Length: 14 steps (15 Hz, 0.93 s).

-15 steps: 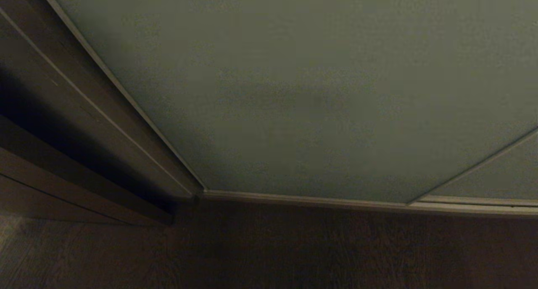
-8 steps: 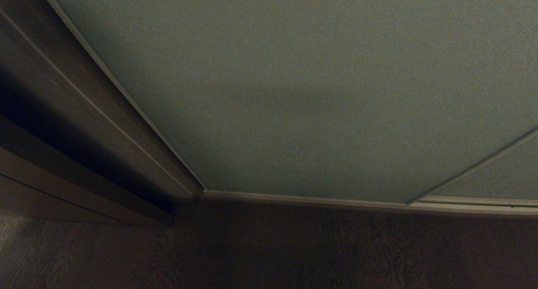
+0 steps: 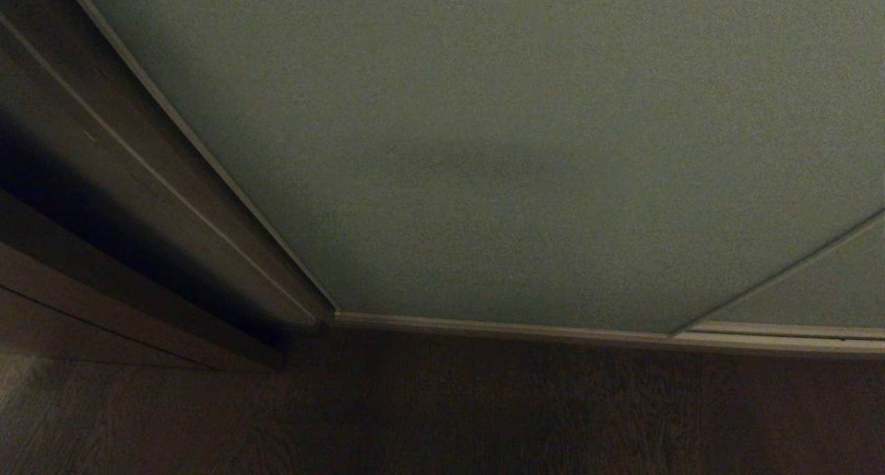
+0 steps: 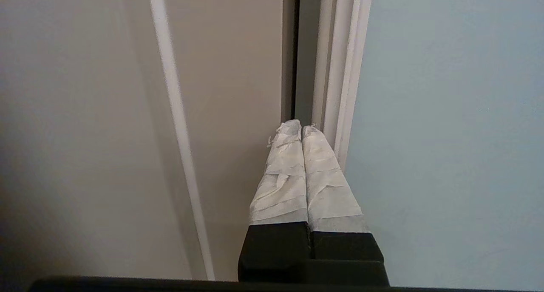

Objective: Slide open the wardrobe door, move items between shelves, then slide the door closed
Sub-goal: Open the door

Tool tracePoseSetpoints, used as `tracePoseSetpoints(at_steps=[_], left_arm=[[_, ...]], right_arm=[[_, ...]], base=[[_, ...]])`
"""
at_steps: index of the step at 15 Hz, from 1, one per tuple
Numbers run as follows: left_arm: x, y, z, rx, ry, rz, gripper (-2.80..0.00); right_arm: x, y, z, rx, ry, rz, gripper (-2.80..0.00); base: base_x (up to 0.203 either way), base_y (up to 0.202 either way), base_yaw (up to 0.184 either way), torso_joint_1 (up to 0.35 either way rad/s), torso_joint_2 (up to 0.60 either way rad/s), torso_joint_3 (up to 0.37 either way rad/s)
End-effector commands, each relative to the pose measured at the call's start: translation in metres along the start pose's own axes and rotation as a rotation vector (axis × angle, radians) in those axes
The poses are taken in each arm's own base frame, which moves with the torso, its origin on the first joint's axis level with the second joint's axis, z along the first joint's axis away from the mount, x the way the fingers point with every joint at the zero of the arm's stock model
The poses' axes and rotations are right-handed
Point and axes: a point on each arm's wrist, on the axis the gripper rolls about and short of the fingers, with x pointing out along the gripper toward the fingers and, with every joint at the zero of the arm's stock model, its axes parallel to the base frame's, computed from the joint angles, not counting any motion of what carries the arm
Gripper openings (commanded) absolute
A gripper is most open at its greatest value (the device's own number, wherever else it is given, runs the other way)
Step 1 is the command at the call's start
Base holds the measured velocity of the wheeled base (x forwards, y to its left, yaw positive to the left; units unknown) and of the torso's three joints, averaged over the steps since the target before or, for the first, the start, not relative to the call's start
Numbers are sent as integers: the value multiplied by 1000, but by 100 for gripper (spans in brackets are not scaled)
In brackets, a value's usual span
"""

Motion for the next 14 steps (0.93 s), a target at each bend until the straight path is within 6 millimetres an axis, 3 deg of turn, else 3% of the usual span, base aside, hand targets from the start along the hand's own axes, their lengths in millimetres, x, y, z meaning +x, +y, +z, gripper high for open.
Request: tracePoseSetpoints(at_steps=[1,8,14], left_arm=[[5,-1,-8,0,17,-1,-280],[19,-3,-24,-10,46,-8,-280],[28,-11,-24,-30,36,-33,-280]], right_arm=[[0,0,0,-1,0,0,-280],[0,0,0,-1,0,0,-280],[0,0,0,-1,1,0,-280]], base=[[0,0,0,0,0,0],[0,0,0,0,0,0],[0,0,0,0,0,0]])
